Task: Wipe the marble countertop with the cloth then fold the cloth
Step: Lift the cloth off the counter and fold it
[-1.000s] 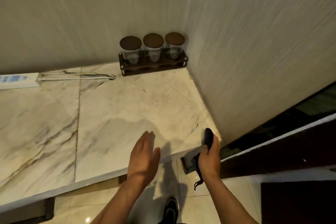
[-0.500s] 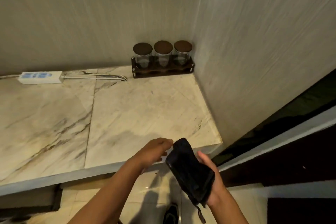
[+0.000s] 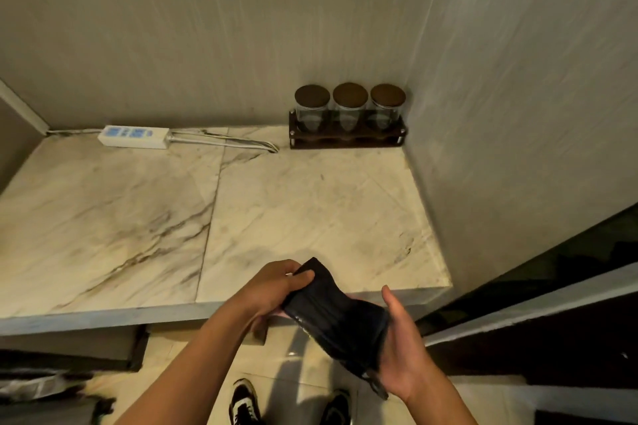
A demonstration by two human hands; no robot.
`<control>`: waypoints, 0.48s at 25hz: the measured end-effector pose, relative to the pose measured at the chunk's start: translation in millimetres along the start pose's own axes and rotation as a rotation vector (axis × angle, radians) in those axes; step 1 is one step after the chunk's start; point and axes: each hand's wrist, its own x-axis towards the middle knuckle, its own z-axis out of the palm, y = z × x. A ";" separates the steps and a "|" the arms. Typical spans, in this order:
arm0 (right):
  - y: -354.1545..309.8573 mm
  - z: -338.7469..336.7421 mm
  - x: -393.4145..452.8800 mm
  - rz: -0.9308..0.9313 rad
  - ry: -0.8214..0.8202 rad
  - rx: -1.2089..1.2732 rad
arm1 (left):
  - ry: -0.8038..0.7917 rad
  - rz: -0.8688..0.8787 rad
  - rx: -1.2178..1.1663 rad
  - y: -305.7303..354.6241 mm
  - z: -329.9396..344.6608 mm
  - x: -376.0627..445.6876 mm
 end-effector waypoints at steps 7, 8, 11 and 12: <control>18.7 14.5 22.2 -0.031 0.086 -0.174 | 0.122 -0.013 -0.171 -33.6 -46.8 -10.2; 21.2 19.9 25.8 -0.040 0.083 -0.207 | 0.132 -0.015 -0.191 -37.2 -54.2 -12.2; 27.0 45.2 42.2 -0.049 0.106 -0.312 | 0.145 -0.011 -0.311 -46.9 -79.6 -18.2; 27.9 55.8 51.6 -0.051 0.117 -0.350 | 0.154 -0.007 -0.353 -49.9 -90.7 -21.0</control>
